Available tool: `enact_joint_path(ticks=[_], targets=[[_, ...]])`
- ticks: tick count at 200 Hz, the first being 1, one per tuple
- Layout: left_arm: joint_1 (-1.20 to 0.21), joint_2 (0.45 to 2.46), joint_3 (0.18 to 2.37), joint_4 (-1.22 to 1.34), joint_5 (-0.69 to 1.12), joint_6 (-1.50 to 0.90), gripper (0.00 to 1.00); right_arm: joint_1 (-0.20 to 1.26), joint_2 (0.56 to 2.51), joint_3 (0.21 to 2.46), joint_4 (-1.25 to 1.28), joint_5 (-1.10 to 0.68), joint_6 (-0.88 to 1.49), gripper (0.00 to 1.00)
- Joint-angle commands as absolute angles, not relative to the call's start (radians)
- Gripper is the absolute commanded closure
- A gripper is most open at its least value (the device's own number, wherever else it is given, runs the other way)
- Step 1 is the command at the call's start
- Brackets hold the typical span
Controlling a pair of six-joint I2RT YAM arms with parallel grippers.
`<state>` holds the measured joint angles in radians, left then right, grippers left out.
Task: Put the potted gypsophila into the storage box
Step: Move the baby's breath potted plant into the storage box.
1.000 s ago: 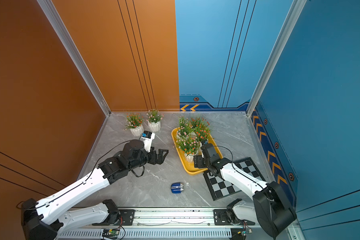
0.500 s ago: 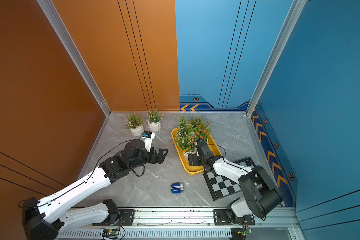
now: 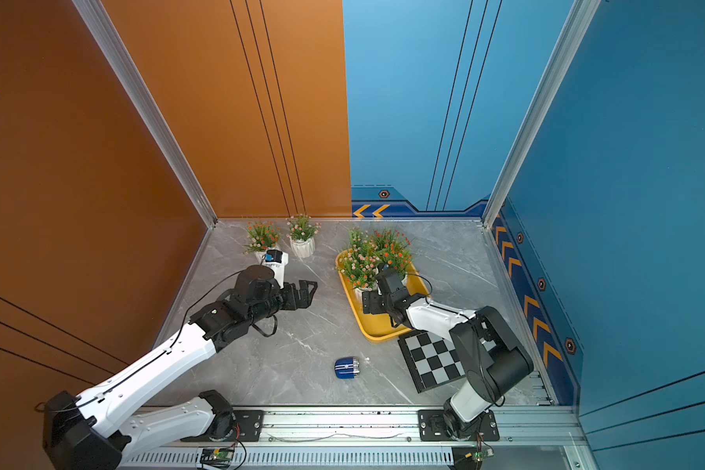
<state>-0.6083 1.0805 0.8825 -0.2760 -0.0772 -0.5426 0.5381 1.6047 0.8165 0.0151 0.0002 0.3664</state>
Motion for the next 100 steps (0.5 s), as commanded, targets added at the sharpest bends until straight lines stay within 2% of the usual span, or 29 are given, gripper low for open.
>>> enact_joint_path(ticks=[1, 64, 100], targets=[[-0.585, 1.077, 0.861, -0.269, -0.055, -0.561, 0.02, 0.545, 1.615, 0.863, 0.003, 0.038, 0.389, 0.07], [-0.520, 0.995, 0.868, -0.378, -0.099, -0.595, 0.02, 0.594, 1.439, 0.850, -0.111, 0.179, 0.407, 0.00], [-0.466, 0.928, 0.859, -0.465, -0.126, -0.606, 0.02, 0.640, 1.292, 0.838, -0.176, 0.269, 0.424, 0.00]])
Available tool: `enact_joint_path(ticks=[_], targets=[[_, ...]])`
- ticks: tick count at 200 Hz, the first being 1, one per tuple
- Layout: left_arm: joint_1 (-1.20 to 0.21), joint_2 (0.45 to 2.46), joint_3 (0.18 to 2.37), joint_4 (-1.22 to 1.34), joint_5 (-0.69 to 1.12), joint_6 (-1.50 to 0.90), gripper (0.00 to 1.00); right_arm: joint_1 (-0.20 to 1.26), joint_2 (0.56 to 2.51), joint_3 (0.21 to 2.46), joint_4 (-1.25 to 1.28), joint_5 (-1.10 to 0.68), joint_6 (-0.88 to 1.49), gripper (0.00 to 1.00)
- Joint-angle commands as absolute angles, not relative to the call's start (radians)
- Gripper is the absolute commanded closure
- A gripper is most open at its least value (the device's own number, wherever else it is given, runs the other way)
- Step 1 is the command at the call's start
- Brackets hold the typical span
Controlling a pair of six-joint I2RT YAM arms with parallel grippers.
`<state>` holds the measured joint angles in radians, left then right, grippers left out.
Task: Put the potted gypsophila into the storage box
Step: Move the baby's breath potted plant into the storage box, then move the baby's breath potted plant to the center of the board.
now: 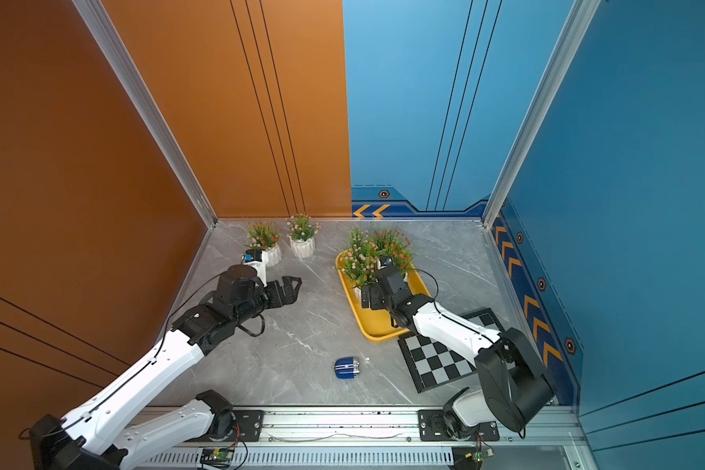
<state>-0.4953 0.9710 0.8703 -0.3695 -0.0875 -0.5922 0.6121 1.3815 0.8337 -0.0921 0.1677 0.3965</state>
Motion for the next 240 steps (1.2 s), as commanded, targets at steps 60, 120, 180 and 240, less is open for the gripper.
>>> enact_joint_path(ticks=[60, 120, 180, 240], targets=[[-0.410, 0.827, 0.854, -0.547, -0.127, -0.583, 0.02, 0.742, 1.180, 0.950, -0.257, 0.337, 0.397, 0.00], [-0.372, 0.810, 0.863, -0.629, -0.188, -0.591, 0.02, 0.862, 1.361, 1.184, -0.226, 0.364, 0.252, 0.00], [-0.212, 0.899, 0.877, -0.620, -0.111, -0.589, 0.02, 0.867, 1.544, 1.340, -0.161, 0.263, 0.175, 0.00], [0.142, 1.151, 0.893, -0.331, 0.292, -0.663, 0.02, 0.847, 1.604, 1.387, -0.136, 0.202, 0.153, 0.00]])
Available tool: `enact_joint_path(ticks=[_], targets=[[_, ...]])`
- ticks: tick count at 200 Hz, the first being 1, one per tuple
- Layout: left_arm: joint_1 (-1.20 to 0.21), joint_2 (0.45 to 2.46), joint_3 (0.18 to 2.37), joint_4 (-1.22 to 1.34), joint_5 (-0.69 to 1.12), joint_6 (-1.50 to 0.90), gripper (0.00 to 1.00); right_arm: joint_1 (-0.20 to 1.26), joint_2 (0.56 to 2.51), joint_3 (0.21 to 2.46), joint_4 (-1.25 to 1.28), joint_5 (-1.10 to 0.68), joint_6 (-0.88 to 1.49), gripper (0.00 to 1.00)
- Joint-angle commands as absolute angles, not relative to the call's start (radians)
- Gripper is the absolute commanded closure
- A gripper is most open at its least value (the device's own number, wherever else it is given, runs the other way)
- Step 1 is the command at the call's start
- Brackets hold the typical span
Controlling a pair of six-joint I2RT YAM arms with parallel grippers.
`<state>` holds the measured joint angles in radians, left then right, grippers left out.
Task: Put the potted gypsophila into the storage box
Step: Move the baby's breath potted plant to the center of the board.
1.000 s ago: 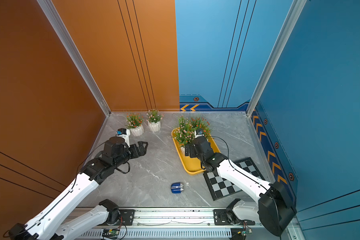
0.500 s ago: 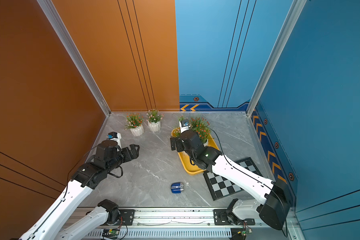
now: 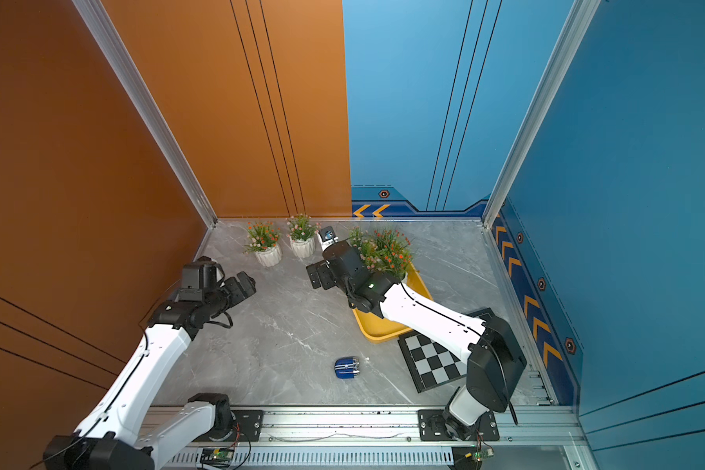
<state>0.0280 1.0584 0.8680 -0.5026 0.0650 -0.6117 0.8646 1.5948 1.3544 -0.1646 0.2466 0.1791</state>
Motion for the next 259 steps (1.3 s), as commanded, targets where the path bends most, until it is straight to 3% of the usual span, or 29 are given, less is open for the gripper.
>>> enact_joint_path(ticks=[1, 67, 115, 187, 259], targets=[[0.147, 1.156, 0.894, -0.326, 0.300, -0.665, 0.02, 0.847, 1.605, 1.387, -0.137, 0.200, 0.153, 0.00], [0.326, 1.687, 1.109, 0.037, 0.602, -0.858, 0.02, 0.838, 1.682, 1.440, -0.093, -0.016, 0.118, 0.00], [0.329, 2.014, 1.371, 0.139, 0.642, -0.985, 0.02, 0.833, 1.750, 1.493, -0.115, -0.034, 0.118, 0.00], [0.293, 2.344, 1.662, 0.250, 0.632, -1.152, 0.02, 0.798, 1.828, 1.565, -0.162, -0.064, 0.133, 0.00], [0.221, 2.604, 1.957, 0.250, 0.811, -1.172, 0.02, 0.764, 1.893, 1.617, -0.198, -0.066, 0.151, 0.00]])
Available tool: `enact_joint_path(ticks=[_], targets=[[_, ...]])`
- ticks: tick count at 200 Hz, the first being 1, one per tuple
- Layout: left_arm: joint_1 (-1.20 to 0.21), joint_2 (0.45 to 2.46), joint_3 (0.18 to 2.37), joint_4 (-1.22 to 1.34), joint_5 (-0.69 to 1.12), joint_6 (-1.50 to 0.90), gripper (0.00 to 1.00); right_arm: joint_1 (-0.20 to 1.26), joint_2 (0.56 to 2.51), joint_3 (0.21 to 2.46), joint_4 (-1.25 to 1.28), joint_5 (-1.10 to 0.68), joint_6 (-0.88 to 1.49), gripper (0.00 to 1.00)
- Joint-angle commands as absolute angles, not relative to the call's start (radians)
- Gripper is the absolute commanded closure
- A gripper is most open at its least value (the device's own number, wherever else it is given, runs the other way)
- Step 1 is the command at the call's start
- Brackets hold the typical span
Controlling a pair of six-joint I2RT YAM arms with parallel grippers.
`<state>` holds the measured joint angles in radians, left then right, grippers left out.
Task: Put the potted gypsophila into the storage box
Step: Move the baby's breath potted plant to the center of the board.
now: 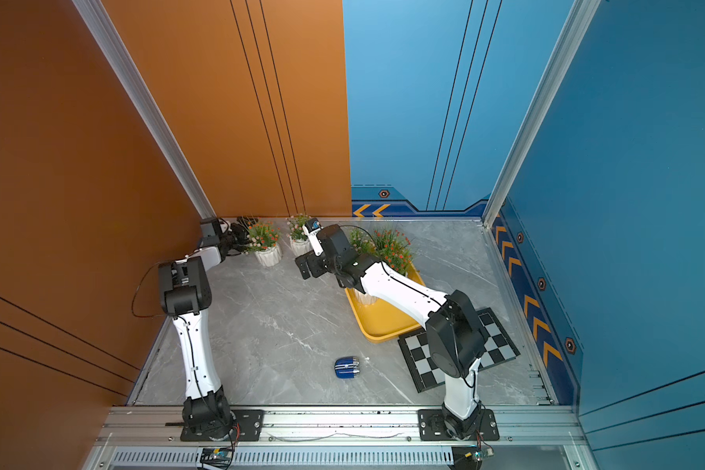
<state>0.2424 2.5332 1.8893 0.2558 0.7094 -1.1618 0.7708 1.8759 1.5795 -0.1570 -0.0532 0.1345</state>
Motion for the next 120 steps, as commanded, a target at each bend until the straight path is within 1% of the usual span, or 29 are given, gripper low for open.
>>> enact_joint_path(ticks=[1, 24, 54, 120], targets=[[0.220, 2.607, 1.962, 0.251, 0.814, -1.172, 0.02, 0.764, 1.893, 1.617, -0.198, -0.066, 0.151, 0.00], [0.201, 2.660, 2.019, 0.250, 0.896, -1.177, 0.02, 0.759, 1.902, 1.618, -0.199, -0.065, 0.158, 0.00], [0.173, 2.663, 1.979, 0.250, 0.968, -1.135, 0.02, 0.759, 1.897, 1.609, -0.201, -0.063, 0.166, 0.00], [0.126, 2.526, 1.692, 0.231, 0.979, -1.018, 0.02, 0.765, 1.814, 1.513, -0.200, -0.006, 0.172, 0.00]])
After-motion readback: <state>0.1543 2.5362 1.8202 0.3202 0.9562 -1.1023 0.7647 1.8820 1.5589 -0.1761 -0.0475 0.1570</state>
